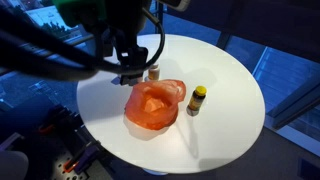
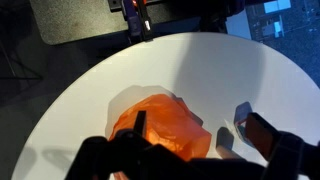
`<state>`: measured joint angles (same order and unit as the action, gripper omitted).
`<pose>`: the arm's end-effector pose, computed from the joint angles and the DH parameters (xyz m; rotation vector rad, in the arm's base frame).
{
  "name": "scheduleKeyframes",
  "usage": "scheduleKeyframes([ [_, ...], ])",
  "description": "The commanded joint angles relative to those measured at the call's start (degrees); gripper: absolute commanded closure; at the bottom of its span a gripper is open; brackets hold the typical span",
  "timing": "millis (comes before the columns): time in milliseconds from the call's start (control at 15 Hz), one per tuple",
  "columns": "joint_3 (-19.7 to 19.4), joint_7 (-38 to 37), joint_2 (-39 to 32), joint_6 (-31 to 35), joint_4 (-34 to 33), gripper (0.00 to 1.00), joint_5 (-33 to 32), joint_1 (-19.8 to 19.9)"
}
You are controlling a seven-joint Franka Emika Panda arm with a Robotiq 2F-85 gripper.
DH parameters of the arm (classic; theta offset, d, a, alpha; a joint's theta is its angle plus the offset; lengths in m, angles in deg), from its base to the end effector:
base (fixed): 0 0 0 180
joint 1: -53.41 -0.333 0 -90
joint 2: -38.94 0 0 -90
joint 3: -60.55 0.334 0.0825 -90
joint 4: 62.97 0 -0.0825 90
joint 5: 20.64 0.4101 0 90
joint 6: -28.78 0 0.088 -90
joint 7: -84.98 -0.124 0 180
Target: Put the bottle with the yellow label in the orange plastic bag.
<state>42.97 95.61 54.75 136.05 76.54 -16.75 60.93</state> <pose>0.3884 -0.1732 0.3695 -2.8693 0.3739 0.3548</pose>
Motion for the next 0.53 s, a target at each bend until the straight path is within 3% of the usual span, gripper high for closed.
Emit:
scheduleKeyframes([
  [0, 1.39, 0.34, -0.15, -0.16, -0.18, 0.0, 0.36, 1.46],
  [467, 2.84, -0.96, -0.24, 0.21, -0.47, 0.0, -0.18, 1.15],
])
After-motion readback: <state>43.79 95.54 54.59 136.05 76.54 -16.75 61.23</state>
